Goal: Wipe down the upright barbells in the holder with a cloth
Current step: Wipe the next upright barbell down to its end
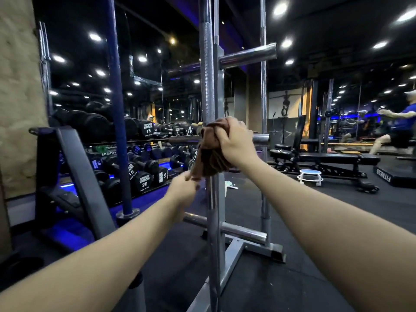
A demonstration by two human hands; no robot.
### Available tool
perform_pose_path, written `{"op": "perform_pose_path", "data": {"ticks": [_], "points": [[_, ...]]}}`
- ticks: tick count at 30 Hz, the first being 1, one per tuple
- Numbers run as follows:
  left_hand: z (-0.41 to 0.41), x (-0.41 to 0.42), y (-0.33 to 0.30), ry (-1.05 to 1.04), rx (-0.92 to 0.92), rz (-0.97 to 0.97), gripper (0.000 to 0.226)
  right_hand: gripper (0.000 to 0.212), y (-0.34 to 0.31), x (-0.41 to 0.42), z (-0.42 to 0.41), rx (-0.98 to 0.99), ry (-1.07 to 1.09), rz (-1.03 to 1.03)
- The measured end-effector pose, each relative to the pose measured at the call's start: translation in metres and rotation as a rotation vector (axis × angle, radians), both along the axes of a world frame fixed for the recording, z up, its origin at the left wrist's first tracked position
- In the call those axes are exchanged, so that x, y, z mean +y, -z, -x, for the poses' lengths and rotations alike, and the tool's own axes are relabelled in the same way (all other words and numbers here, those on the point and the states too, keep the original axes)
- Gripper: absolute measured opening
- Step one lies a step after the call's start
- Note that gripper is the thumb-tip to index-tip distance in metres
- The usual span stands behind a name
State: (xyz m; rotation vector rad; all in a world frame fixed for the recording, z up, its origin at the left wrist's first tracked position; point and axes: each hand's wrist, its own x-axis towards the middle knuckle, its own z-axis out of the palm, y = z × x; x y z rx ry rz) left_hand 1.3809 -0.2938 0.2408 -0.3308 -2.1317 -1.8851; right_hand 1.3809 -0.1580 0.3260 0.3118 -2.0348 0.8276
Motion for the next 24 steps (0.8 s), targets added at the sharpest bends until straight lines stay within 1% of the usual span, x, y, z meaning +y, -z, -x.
{"op": "perform_pose_path", "data": {"ticks": [2,4,6,7,9,10,12,14,16,17,19,22,24], "points": [[0.002,0.004,0.012,0.059,-0.065,-0.074,0.015,0.041,-0.001,-0.016,0.011,-0.056,0.014,0.042],[0.007,0.007,0.024,0.060,-0.070,-0.071,0.007,0.051,0.017,-0.020,0.019,-0.095,0.010,0.061],[0.009,0.003,0.031,0.072,-0.077,-0.074,0.006,0.049,0.049,-0.013,0.023,-0.146,-0.040,0.022],[0.009,0.000,0.034,0.085,-0.081,-0.063,0.010,0.045,0.065,-0.007,0.023,-0.189,-0.076,-0.002],[0.009,-0.006,0.046,0.102,-0.084,-0.003,0.013,0.038,0.091,0.001,0.018,-0.287,-0.113,-0.044],[0.007,-0.007,0.052,0.109,-0.090,0.027,0.015,0.035,0.096,0.004,0.015,-0.304,-0.116,-0.053],[0.003,-0.006,0.062,0.109,-0.086,0.032,0.024,0.034,0.084,0.004,0.015,-0.225,-0.103,-0.039],[0.002,-0.004,0.065,0.150,-0.085,-0.021,0.029,0.038,0.050,-0.002,0.017,-0.107,-0.088,0.035],[0.001,-0.003,0.062,0.207,-0.086,-0.064,0.033,0.041,0.020,-0.009,0.021,-0.067,-0.083,0.076],[0.001,-0.005,0.063,0.216,-0.085,-0.072,0.032,0.043,0.017,-0.011,0.024,-0.070,-0.075,0.075],[0.002,-0.007,0.069,0.189,-0.087,-0.059,0.030,0.043,0.037,-0.010,0.028,-0.117,-0.074,0.077],[0.001,-0.009,0.091,0.157,-0.117,0.004,0.029,0.038,0.107,-0.009,0.022,-0.288,-0.082,0.072],[-0.002,-0.010,0.107,0.160,-0.166,0.024,0.029,0.034,0.142,-0.005,0.015,-0.402,-0.105,0.049]]}}
